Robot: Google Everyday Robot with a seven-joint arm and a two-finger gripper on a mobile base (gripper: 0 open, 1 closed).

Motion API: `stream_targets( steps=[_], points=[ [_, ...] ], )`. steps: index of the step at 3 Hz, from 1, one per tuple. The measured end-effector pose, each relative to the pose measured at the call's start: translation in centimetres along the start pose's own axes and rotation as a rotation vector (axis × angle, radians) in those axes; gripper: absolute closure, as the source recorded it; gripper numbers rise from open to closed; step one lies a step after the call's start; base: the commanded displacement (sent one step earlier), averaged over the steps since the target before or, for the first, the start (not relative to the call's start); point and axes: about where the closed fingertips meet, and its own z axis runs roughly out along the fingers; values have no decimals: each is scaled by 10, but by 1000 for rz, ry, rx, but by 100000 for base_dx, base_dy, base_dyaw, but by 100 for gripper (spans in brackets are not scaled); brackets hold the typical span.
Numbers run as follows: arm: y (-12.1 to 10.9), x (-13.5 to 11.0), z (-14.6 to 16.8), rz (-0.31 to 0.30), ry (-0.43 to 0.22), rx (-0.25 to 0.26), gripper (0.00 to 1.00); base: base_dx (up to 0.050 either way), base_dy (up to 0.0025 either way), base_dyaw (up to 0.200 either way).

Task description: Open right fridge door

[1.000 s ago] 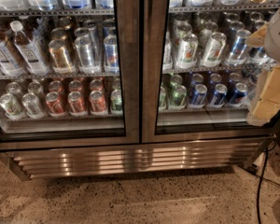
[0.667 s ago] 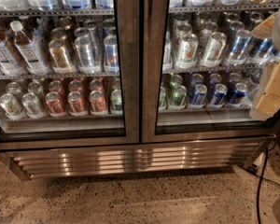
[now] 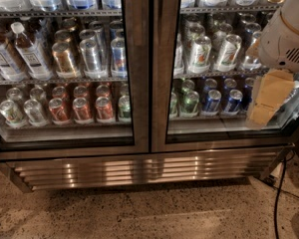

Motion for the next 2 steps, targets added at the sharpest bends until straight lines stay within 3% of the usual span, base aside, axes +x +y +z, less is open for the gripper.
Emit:
stream_targets(
  steps=[2],
  points=[
    [-1,-3,2,-10,-17,-7,0,0,0,0]
  ],
)
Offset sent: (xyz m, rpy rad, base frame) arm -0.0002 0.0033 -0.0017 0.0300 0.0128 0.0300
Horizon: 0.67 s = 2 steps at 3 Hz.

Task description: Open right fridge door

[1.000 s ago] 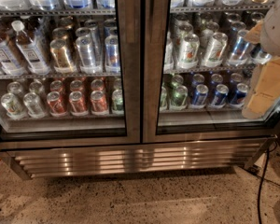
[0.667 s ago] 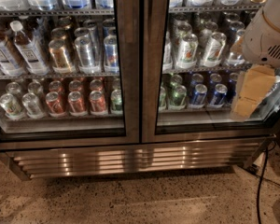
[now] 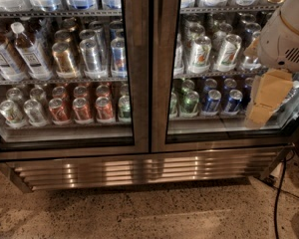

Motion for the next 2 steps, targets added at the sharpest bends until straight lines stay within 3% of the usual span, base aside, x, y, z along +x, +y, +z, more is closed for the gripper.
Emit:
stream_targets(
  steps=[1,2],
  points=[
    [0,0,0,0,0,0,0,0,0,0],
    [18,-27,15,-75,23,-21,0,0,0,0]
  ],
)
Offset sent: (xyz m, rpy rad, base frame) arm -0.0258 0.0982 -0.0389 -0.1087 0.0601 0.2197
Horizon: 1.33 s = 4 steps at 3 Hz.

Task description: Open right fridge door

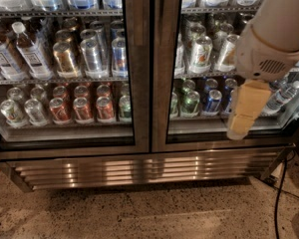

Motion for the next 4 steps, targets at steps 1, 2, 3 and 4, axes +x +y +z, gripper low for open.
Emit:
stream_targets(
  steps=[1,2,3,4],
  points=[
    [18,-34,14,-82,27,-17,0,0,0,0],
    [18,-34,14,-82,26,-17,0,0,0,0],
    [16,-32,18,-97,-78,-51,0,0,0,0],
    [7,-18,24,-121,-261,-95,0,0,0,0]
  ],
)
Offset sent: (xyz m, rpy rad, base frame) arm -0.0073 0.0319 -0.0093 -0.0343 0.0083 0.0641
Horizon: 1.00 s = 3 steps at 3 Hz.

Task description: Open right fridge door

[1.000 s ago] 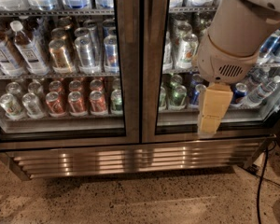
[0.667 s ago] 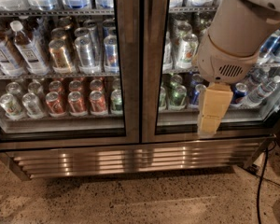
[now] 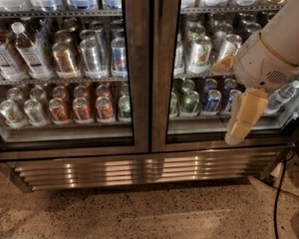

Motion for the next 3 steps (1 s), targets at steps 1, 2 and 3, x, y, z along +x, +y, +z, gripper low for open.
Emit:
stream_targets(
  steps=[1,2,3],
  points=[
    [3,-10,-1,-67,-215,-52,0,0,0,0],
    [3,-10,-1,-67,-216,-52,0,0,0,0],
    [2,-11,0,-93,-321,-88,0,0,0,0]
  ],
)
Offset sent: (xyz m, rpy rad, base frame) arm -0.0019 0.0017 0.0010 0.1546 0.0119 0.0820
